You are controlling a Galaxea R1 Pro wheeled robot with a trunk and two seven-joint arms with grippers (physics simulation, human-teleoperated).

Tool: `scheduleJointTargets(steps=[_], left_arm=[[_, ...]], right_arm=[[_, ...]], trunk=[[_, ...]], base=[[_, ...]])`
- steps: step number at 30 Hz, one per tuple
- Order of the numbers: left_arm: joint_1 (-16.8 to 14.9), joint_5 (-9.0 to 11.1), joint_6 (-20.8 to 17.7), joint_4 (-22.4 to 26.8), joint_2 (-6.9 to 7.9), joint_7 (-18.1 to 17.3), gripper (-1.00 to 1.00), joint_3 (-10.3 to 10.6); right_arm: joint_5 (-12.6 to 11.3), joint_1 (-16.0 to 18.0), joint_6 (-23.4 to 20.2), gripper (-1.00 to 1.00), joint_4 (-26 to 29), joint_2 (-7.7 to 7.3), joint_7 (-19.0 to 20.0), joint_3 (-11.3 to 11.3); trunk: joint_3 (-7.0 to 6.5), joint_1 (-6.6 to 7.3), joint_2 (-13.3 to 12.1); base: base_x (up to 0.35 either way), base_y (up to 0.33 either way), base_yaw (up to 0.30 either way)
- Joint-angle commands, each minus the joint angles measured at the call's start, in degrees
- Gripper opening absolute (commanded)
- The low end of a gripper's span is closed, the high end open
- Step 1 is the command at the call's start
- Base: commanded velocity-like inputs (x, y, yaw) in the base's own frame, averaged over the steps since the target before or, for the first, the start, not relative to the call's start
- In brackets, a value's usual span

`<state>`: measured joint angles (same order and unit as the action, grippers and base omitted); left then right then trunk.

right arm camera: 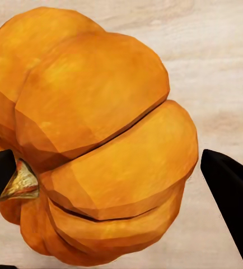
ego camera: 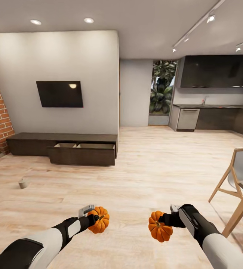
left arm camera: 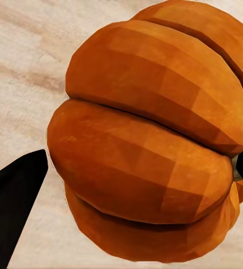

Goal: Place each of the two pumpkins and all three candles from the living room inside a cabinet in the living room (use any cabinet), then make sure every cabinet is closed, and position the cauldron so it is next to a table in the living room.

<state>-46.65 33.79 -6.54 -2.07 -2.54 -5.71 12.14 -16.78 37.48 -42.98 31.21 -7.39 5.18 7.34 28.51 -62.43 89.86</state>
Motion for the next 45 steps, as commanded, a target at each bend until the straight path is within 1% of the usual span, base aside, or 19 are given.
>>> scheduleJointTargets(steps=[1,45], left_arm=[[-0.11,0.66,-0.05,-0.14,-0.10,-0.27,-1.00,0.26],[-0.11,0.66,-0.05,-0.14,-0.27,-0.27,-1.00,0.26]], right_arm=[[-0.27,0.05,-0.22,-1.00,0.08,-0.08,0.10,0.31],[-0.27,0.05,-0.18,-1.00,0.08,-0.08,0.13,0.31]], trunk=[[0.06,-0.03,0.04],[0.06,-0.03,0.04]], base=[[0.333,-0.008,0.000],[0.335,0.000,0.000]])
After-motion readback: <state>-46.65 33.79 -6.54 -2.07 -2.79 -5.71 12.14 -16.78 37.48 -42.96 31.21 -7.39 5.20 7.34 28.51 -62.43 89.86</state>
